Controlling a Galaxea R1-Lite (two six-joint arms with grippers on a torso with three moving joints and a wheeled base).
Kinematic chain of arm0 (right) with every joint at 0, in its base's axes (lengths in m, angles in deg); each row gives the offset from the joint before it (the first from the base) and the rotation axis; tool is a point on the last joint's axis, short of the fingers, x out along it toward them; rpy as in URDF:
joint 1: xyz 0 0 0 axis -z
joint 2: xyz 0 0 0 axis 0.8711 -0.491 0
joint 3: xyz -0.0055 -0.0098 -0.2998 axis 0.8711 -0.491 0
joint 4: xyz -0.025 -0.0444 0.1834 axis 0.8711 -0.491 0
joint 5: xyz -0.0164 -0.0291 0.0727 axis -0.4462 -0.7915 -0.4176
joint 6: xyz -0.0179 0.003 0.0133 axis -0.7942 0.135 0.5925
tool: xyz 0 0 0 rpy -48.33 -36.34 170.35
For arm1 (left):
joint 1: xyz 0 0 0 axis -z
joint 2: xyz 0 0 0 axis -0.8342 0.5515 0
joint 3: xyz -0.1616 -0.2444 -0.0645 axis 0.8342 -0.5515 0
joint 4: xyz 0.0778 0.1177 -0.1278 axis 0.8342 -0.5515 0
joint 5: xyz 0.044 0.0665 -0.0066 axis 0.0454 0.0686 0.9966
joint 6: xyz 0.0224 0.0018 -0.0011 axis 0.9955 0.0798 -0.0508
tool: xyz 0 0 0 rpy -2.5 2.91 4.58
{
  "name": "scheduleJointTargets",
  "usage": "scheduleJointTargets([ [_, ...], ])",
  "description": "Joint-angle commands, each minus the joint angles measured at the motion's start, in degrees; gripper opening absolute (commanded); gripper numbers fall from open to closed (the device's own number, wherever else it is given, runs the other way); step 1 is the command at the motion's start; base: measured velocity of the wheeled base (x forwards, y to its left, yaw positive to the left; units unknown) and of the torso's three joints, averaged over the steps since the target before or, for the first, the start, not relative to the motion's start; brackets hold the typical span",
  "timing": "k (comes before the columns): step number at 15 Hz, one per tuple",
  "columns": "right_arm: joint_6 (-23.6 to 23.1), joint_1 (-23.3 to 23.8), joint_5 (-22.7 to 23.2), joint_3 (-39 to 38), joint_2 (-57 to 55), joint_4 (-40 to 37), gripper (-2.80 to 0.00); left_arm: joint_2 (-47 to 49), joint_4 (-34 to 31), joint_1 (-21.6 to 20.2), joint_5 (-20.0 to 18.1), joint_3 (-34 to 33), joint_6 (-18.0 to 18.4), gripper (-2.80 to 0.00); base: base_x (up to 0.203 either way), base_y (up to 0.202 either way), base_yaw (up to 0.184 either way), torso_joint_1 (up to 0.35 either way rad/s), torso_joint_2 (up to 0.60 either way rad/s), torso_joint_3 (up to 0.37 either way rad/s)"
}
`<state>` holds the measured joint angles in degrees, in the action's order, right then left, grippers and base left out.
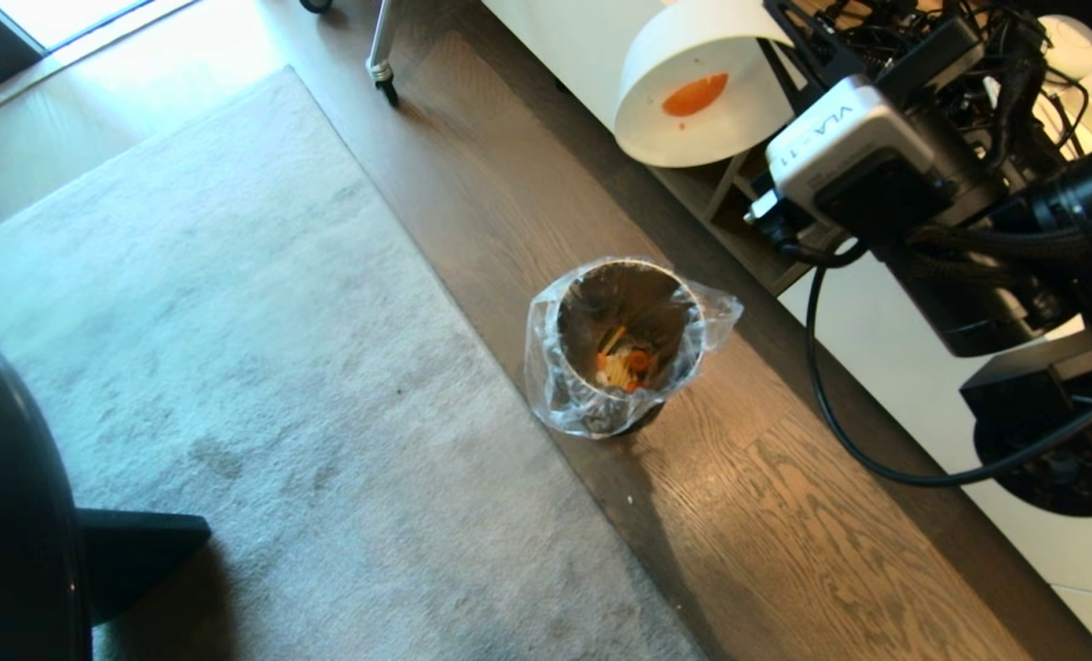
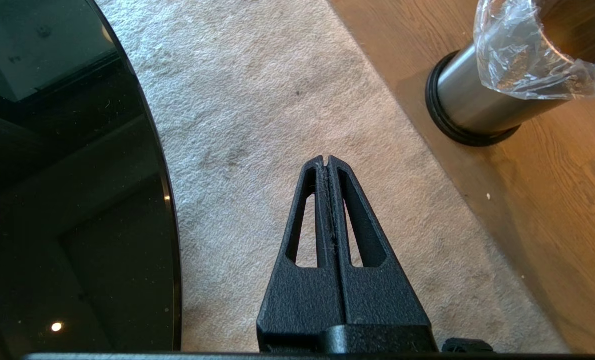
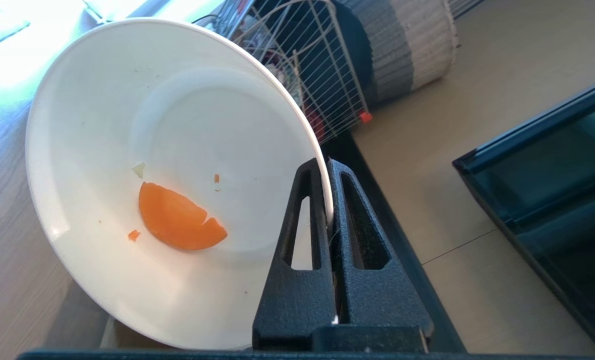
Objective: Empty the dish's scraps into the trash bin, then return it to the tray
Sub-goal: Pour the leftover food from the bowl into the trash can, then put the bowl back to the table
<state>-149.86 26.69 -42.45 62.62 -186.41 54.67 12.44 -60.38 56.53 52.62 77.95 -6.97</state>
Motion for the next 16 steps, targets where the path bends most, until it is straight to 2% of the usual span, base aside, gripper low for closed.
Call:
scheduleJointTargets([
  [1,-0.47,-0.18,0.51,1.56,0.89,2.67,-2.8,-0.02,0.0,0.0,0.02,0.0,-0.05,-2.8,0.0,0.0,0.0,0.0,0.0,0.0],
  [5,-0.48,-0.46,0.88,4.13,2.64,2.67,-2.8,-0.02,0.0,0.0,0.02,0.0,-0.05,-2.8,0.0,0.0,0.0,0.0,0.0,0.0],
  [13,0.11,-0.46,0.88,3.79,3.02,2.64,-2.8,-0.02,0.0,0.0,0.02,0.0,-0.05,-2.8,0.0,0.0,0.0,0.0,0.0,0.0],
  [16,1.1,-0.46,-1.27,3.73,3.11,2.55,-2.8,-0.02,0.0,0.0,0.02,0.0,-0.05,-2.8,0.0,0.0,0.0,0.0,0.0,0.0],
])
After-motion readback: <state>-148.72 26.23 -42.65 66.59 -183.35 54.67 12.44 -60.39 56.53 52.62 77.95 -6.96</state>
